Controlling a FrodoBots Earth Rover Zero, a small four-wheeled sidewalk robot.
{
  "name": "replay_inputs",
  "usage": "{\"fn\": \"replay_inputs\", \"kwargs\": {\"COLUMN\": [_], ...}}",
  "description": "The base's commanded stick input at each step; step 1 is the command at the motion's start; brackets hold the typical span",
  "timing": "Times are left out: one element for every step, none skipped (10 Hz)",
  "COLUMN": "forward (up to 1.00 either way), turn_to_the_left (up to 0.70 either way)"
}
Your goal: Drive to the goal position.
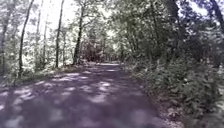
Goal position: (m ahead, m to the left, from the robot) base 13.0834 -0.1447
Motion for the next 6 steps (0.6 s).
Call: {"fn": "replay_inputs", "kwargs": {"forward": [0.45, 0.45, 0.45, 0.45, 0.45, 0.45], "turn_to_the_left": [0.0, 0.0, 0.0, 0.0, 0.0, 0.0]}}
